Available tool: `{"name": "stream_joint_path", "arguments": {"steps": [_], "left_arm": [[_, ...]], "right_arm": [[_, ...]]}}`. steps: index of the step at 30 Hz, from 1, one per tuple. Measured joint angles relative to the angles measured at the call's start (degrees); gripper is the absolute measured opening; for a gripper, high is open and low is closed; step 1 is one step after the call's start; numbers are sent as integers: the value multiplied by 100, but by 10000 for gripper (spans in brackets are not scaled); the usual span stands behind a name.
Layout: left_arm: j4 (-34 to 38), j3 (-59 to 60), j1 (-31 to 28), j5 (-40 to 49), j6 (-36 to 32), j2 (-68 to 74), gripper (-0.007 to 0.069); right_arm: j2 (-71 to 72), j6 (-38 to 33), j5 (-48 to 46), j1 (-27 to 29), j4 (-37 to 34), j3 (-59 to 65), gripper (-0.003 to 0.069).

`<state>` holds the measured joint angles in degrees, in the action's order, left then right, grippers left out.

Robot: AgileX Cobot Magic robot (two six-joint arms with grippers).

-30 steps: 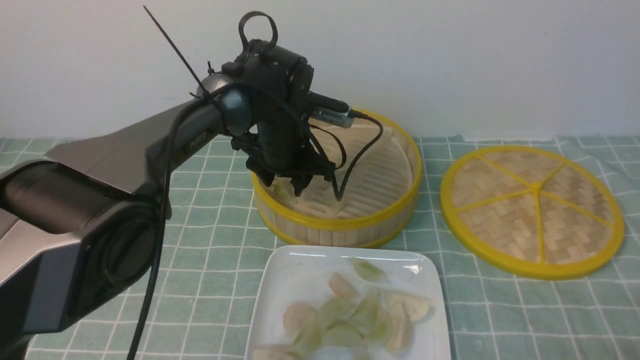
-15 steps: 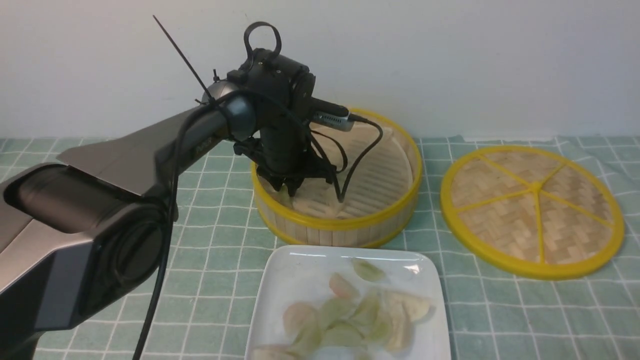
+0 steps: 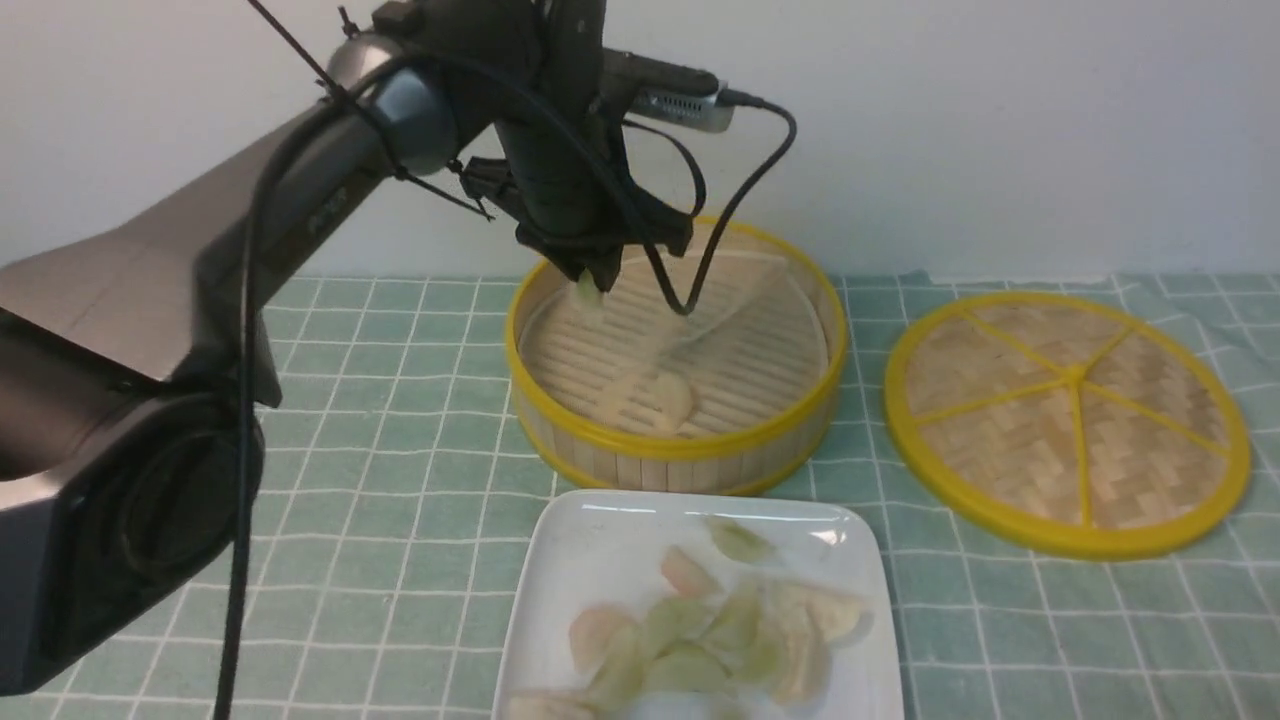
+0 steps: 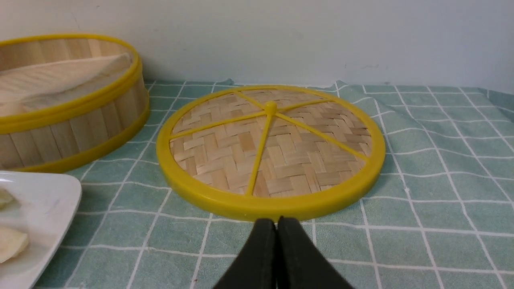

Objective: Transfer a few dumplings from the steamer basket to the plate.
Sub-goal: Use the left arm to put the dumpling into the plate

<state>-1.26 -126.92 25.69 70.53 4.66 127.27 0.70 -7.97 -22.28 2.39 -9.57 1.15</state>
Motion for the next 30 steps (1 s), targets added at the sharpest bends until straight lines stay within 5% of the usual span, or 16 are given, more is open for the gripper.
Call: {"name": "stream_joint_path", "arguments": {"steps": [12, 22, 26, 30], "left_arm": [[898, 2680, 348, -12, -335, -749, 138], [938, 2934, 463, -39, -627, -588, 143], [1016, 2942, 463, -41, -646, -581, 220], [1063, 2741, 474, -41, -651, -565, 407]], "right_arm": [[0, 0, 0, 0, 0, 0, -13], [0, 0, 0, 0, 0, 0, -13], [0, 0, 0, 0, 0, 0, -13], [0, 0, 0, 0, 0, 0, -13]]}}
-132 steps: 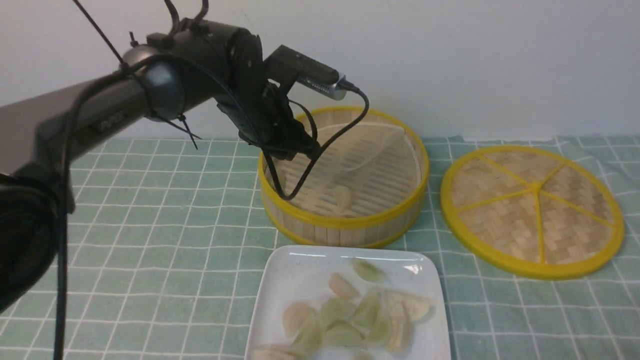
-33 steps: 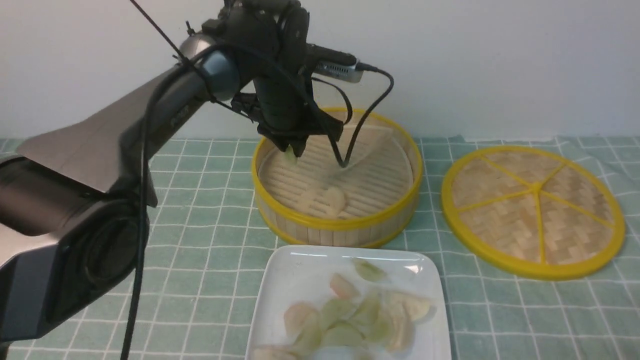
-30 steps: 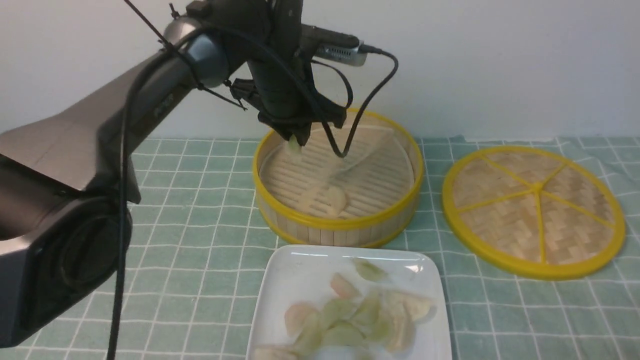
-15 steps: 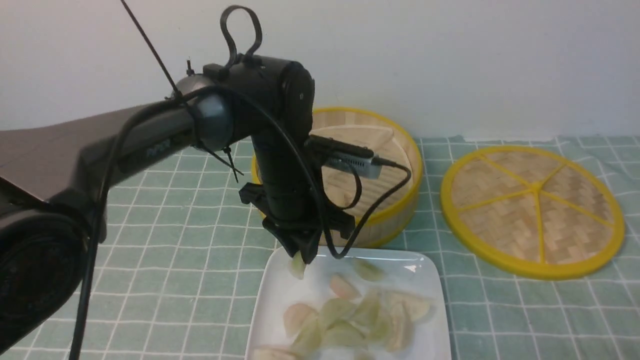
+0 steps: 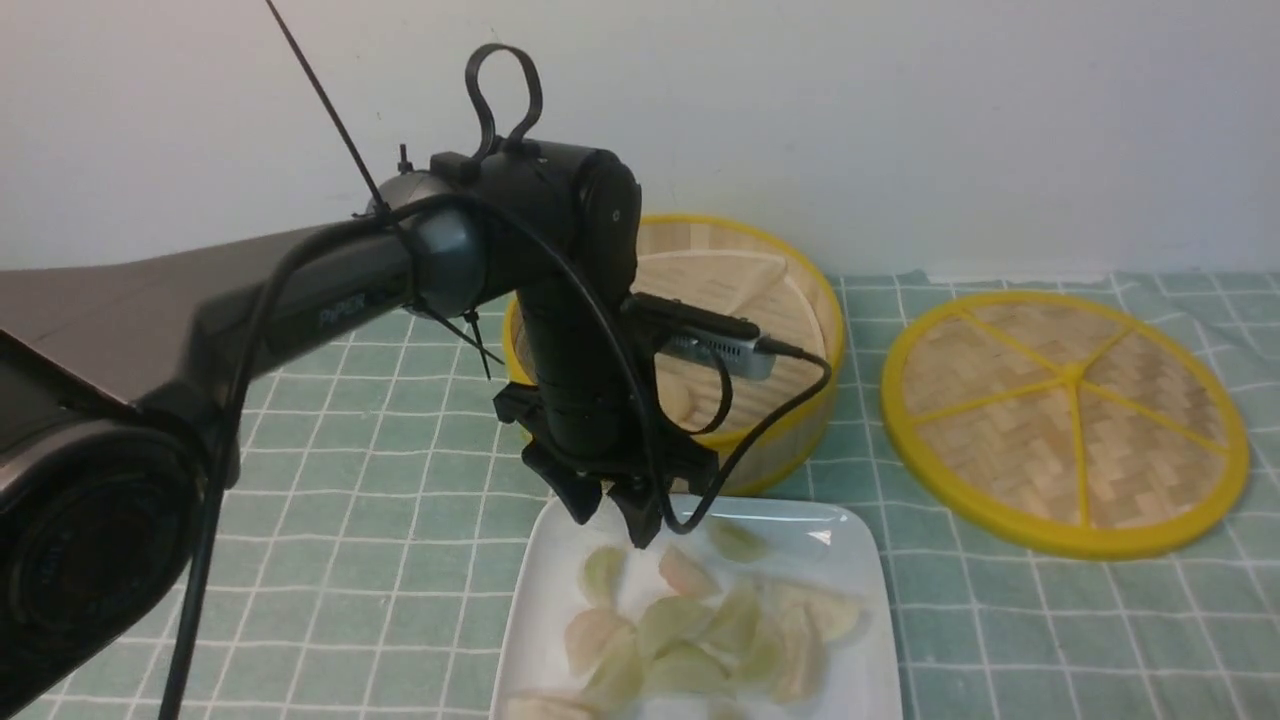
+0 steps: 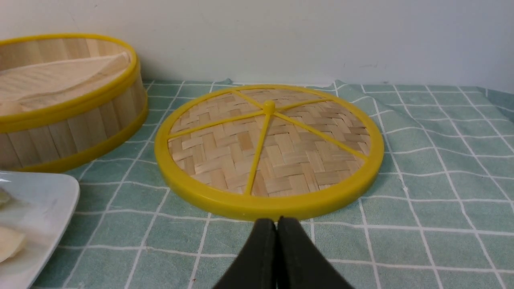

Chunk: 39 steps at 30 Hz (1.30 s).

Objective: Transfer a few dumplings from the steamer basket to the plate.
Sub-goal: Use the left arm to put the dumpling into the plate, then use the left arm to grab a dumpling from the steamer

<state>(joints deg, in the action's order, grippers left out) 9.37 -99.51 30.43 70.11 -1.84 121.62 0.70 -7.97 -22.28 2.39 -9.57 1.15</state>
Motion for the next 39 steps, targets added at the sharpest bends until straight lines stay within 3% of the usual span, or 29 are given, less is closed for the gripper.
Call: {"name": "stream_joint_path", "arguments": {"steps": [5, 11, 15, 24, 30, 32, 34, 39], "left_arm": [[-176, -822, 0, 6, 137, 7, 447], [-721, -1454, -17, -803, 848, 14, 303], [-783, -1481, -17, -1336, 953, 186, 290], [-820, -1481, -17, -2057, 1021, 1075, 469], [-854, -1481, -17, -2098, 1123, 1315, 486], [-863, -1481, -17, -2098, 1251, 1321, 449], [-893, -1481, -17, -2075, 1279, 1321, 336], [-894, -1475, -17, -1904, 1206, 1069, 207]], "right_arm": [[0, 0, 0, 0, 0, 0, -13], [0, 0, 0, 0, 0, 0, -13], [0, 0, 0, 0, 0, 0, -13], [0, 0, 0, 0, 0, 0, -13], [0, 0, 0, 0, 0, 0, -13], [0, 0, 0, 0, 0, 0, -13], [0, 0, 0, 0, 0, 0, -13], [0, 0, 0, 0, 0, 0, -13]]}}
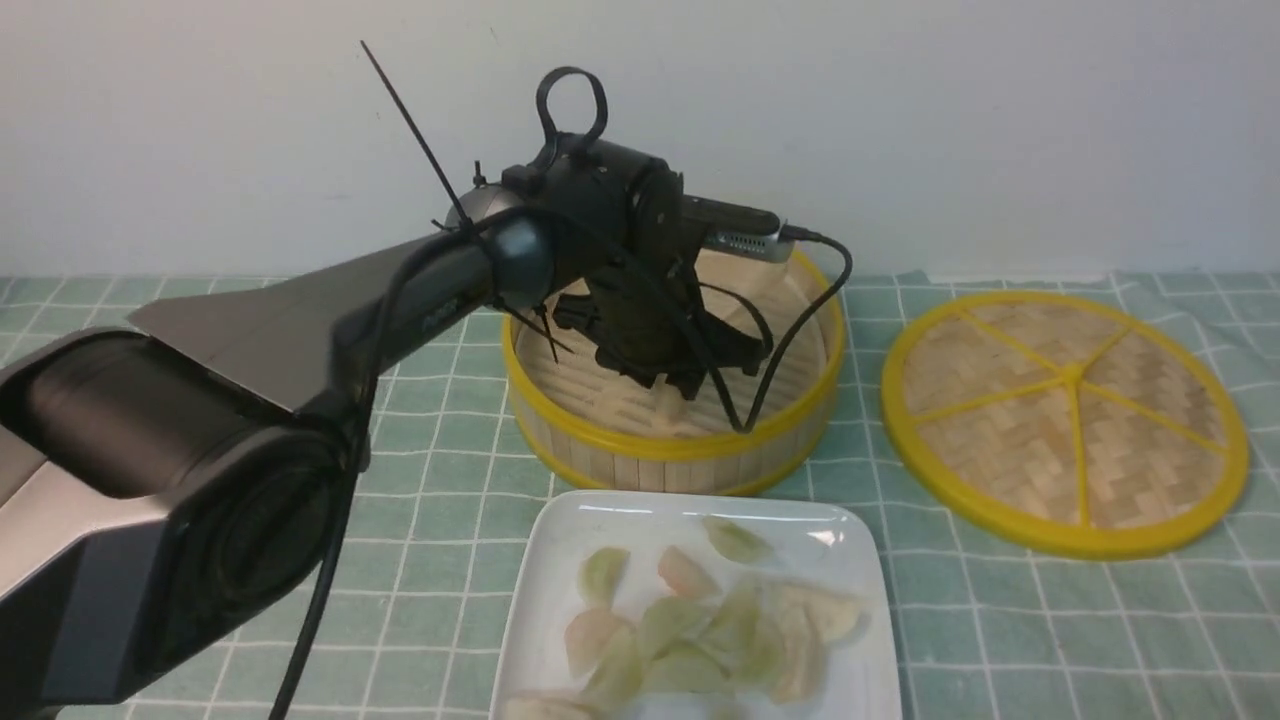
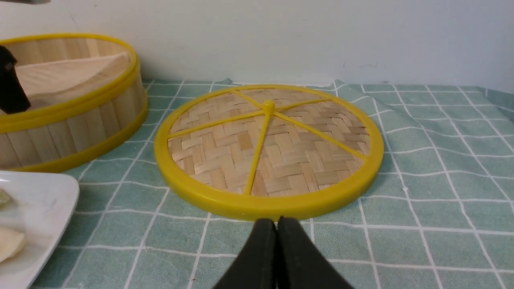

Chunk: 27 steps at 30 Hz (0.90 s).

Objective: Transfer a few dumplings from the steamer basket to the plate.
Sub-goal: Use the left arm to grab a dumpling from the steamer, then use the left arm to put the dumpling into the plate

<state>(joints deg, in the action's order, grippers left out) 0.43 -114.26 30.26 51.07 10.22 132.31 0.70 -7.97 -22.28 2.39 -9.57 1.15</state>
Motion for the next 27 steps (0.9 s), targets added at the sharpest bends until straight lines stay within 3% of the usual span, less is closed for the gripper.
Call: {"name": "stream_joint_path", "arguments": {"steps": [1, 13, 20, 27], "left_arm": [[0, 5, 0, 114, -89, -240, 134], [67, 308, 0, 1871, -714, -1911, 145], [554, 2272, 38, 1154, -752, -2349, 145], [1032, 3138, 255, 606, -862, -2227, 145]], "right_arm": [[0, 0, 0, 0, 0, 0, -13], [0, 0, 0, 0, -6, 0, -13], [0, 0, 0, 0, -6, 0, -13], [0, 0, 0, 0, -6, 0, -13]]}}
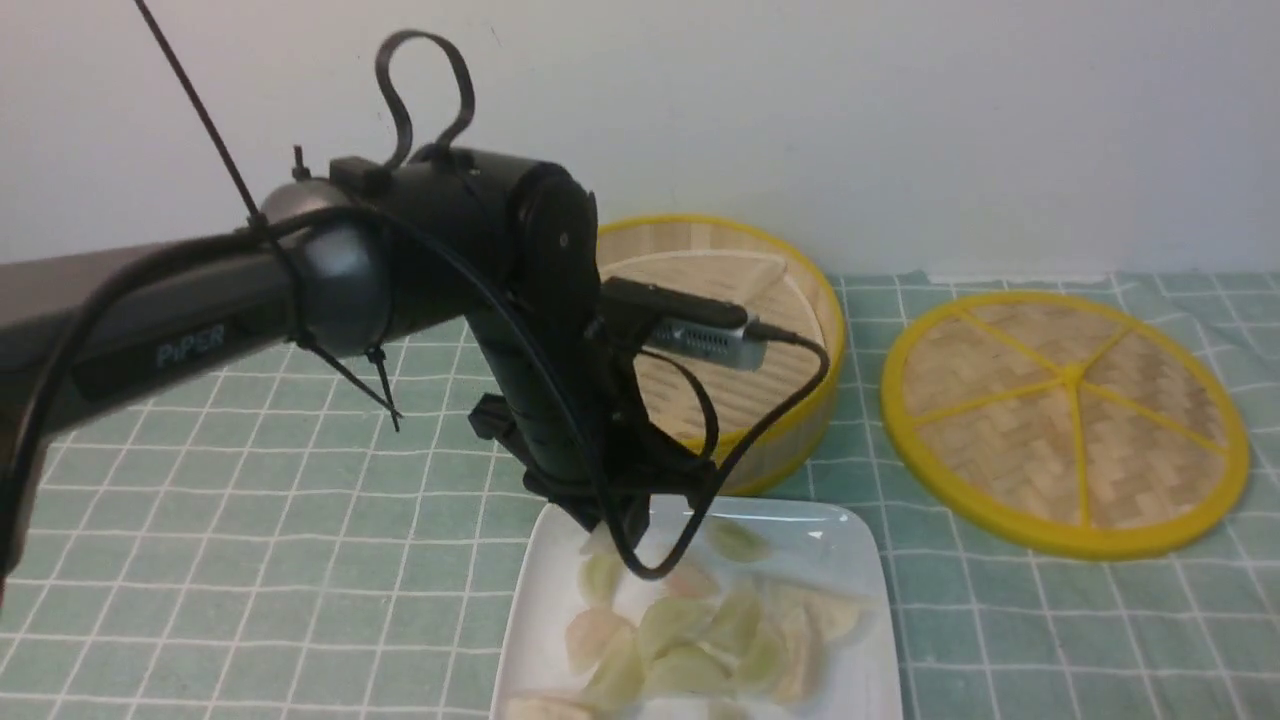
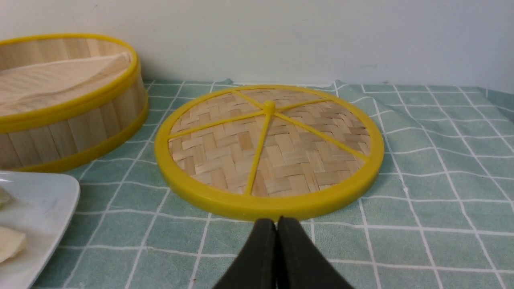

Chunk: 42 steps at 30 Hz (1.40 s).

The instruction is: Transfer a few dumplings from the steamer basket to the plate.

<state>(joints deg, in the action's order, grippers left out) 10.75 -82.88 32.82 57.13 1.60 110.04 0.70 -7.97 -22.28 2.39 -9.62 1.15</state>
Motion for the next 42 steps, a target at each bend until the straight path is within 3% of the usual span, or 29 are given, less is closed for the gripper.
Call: {"name": "stream_joint_path", "arguments": {"steps": [8, 13, 17, 19, 24, 26, 31, 37, 42], "left_arm": [[91, 29, 95, -203, -160, 284, 174], [39, -118, 95, -133, -299, 289, 367], [26, -517, 95, 266, -366, 236, 426], [11, -644, 95, 418, -423, 112, 390], [-1, -696, 95, 427, -484, -1052, 56], [63, -636, 95, 284, -519, -1533, 15], [179, -72, 95, -446, -602, -2997, -6], [5, 1475, 95, -1978, -714, -5467, -6], [-137, 2358, 95, -2378, -865, -7334, -6]], "right_arm": [[0, 0, 0, 0, 0, 0, -13], [0, 0, 0, 0, 0, 0, -13], [0, 0, 0, 0, 0, 0, -13], [0, 0, 0, 0, 0, 0, -13], [0, 0, 0, 0, 0, 0, -13], [0, 0, 0, 0, 0, 0, -13], [0, 0, 0, 0, 0, 0, -13], [0, 0, 0, 0, 0, 0, -13], [0, 0, 0, 0, 0, 0, -13]]}}
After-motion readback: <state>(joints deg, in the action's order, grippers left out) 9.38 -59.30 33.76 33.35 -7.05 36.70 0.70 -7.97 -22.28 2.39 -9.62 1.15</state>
